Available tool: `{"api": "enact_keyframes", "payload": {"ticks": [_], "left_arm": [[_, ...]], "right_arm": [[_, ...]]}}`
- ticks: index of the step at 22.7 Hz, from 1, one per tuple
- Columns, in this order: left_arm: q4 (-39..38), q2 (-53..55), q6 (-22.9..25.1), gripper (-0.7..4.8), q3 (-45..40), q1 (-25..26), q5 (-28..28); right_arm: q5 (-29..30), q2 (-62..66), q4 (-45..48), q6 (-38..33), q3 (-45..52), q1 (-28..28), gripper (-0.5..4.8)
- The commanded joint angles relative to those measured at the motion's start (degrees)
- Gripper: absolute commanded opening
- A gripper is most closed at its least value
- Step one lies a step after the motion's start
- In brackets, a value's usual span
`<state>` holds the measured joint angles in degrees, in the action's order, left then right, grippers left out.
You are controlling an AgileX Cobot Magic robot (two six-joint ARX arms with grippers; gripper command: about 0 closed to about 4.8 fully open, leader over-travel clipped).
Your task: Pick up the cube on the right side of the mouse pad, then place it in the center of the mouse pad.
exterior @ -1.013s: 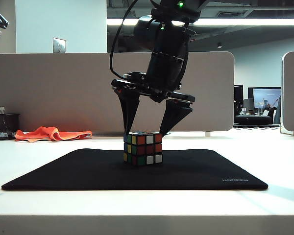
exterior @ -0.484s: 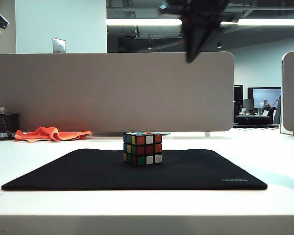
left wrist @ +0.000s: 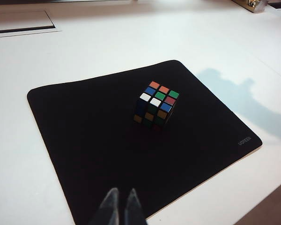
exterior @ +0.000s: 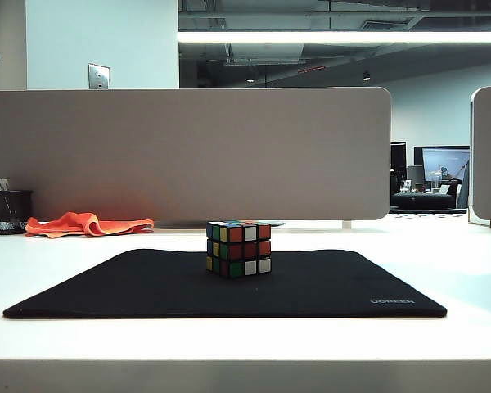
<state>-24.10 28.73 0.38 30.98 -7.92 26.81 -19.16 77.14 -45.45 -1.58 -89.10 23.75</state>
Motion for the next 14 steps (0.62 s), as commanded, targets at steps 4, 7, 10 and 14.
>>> {"api": "enact_keyframes", "payload": {"ticks": [4, 7, 10, 14], "left_arm": [[0.5, -0.2, -0.1, -0.06, 0.3, 0.0, -1.6], [0.4, -0.2, -0.4, -0.06, 0.3, 0.0, -3.1], [0.3, -0.2, -0.3, -0.06, 0.3, -0.1, -3.0], [-1.3, -1.7, -0.1, -0.06, 0.2, -0.1, -3.1]], "right_arm": [[-4.1, -19.1, 17.2, 0.0, 25.2, -0.1, -0.05], [-4.3, -25.7, 20.2, -0.3, 34.1, -0.1, -0.05], [-4.5, -33.7, 22.2, -2.7, 44.0, -0.1, -0.05], [-3.8, -42.9, 22.2, -9.3, 52.2, -0.1, -0.05]]}}
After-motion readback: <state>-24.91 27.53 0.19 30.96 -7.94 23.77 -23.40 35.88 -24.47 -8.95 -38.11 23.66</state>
